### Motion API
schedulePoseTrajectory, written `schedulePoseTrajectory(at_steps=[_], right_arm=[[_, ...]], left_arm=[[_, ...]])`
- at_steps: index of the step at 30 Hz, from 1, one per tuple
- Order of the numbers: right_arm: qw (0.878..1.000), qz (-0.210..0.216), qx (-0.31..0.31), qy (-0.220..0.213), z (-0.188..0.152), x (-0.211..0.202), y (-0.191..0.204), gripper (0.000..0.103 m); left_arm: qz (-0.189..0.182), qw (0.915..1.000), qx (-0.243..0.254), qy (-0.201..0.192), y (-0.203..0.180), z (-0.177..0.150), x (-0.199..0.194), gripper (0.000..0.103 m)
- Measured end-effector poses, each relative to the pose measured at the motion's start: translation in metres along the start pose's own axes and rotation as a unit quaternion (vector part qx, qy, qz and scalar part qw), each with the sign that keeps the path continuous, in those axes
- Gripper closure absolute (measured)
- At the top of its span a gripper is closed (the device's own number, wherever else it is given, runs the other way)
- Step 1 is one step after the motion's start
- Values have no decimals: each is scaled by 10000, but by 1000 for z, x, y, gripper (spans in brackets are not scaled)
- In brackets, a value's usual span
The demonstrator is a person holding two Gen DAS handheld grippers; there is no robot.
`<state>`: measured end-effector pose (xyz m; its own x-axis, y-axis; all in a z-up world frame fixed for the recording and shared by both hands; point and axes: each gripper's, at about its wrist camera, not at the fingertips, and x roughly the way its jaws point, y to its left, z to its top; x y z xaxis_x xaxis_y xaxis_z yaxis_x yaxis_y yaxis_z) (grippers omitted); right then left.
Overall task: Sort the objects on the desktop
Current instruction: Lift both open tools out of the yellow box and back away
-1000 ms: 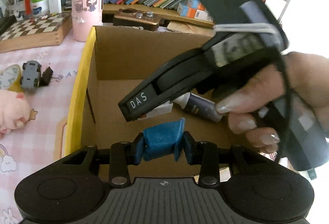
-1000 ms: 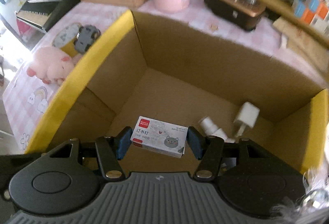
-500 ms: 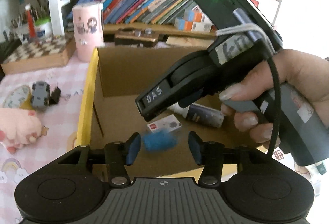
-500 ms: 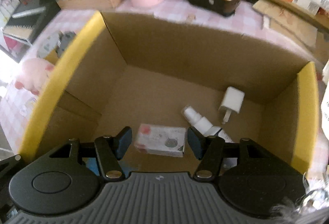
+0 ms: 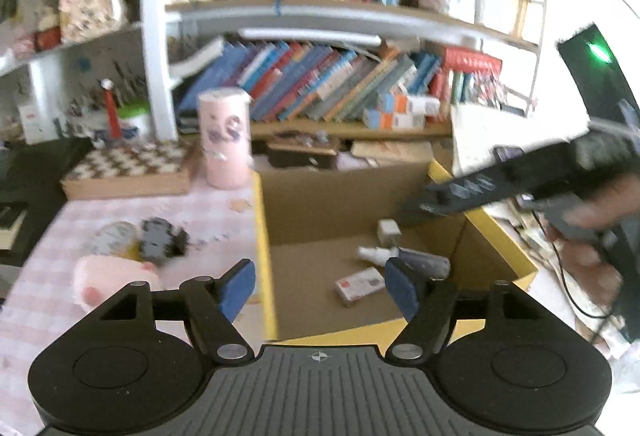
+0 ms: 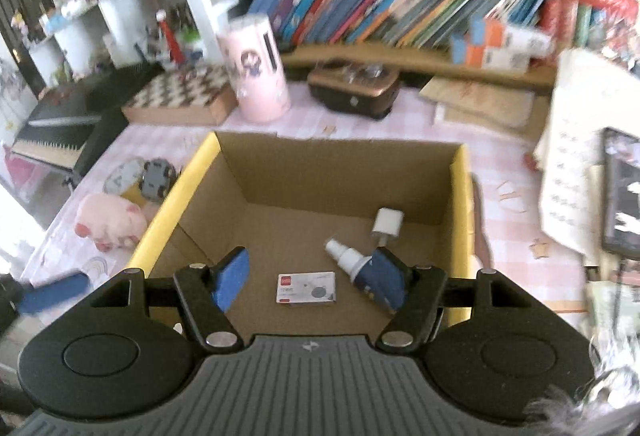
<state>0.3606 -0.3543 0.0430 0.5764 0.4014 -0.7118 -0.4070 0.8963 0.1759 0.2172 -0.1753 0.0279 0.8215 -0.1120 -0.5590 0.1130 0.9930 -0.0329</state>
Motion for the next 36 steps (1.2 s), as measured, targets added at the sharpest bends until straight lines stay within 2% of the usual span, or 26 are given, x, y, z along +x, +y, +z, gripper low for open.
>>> schedulePoseTrajectory(at_steps=[6, 11, 13, 17, 19, 25, 36], right_arm=[[9958, -541, -23, -734, -29, -42, 12, 37], [9891, -1017, 157, -1056, -67, -64, 28, 36], [9868, -1214, 230, -1044, -87, -68, 40, 36], [9836, -1483, 443, -929, -122, -67, 60, 37], [9821, -1601, 540, -829, -137, -64, 69, 37], [9802, -1791, 677, -500, -161, -54, 100, 37], [9836, -1687, 530, -352, -185, -54, 177, 36]], left_arm=[[120, 9993, -211, -271, 31, -1, -30, 24], [441, 9980, -238, -379, 51, -13, -49, 22], [599, 9973, -193, -367, 59, -21, -55, 18], [912, 9954, -12, -305, 69, -41, -63, 18], [949, 9953, -20, -194, 74, -51, -65, 17], [914, 9955, 117, 222, 89, -77, -65, 16], [465, 9976, 238, 455, 125, -100, -88, 16]])
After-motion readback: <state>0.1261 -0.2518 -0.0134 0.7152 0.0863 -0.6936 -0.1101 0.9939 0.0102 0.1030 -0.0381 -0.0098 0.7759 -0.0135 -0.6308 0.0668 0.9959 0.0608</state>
